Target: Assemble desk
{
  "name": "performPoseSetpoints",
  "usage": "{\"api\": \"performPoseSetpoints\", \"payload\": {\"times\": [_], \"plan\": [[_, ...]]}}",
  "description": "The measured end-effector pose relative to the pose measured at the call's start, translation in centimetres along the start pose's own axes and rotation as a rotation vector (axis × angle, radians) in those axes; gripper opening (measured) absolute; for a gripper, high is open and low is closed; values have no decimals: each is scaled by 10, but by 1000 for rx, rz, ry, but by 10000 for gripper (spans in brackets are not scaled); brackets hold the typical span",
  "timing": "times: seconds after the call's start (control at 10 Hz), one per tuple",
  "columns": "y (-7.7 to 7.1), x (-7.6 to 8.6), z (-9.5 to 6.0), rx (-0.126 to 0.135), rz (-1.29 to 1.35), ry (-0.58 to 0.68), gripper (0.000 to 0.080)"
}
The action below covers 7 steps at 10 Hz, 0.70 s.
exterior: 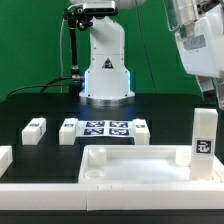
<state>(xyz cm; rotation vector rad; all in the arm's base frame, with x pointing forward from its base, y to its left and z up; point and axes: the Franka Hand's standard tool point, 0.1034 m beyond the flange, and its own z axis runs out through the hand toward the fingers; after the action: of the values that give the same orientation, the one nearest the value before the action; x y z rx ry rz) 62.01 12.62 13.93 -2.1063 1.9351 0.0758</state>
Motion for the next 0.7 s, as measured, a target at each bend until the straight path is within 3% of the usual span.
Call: {"api": "performPoseSetpoints", "payload": {"times": [0.2,0.7], "plan": [[24,-12,-6,-47,-284,11,648],[26,-12,-5,-48,-629,7,648]]}}
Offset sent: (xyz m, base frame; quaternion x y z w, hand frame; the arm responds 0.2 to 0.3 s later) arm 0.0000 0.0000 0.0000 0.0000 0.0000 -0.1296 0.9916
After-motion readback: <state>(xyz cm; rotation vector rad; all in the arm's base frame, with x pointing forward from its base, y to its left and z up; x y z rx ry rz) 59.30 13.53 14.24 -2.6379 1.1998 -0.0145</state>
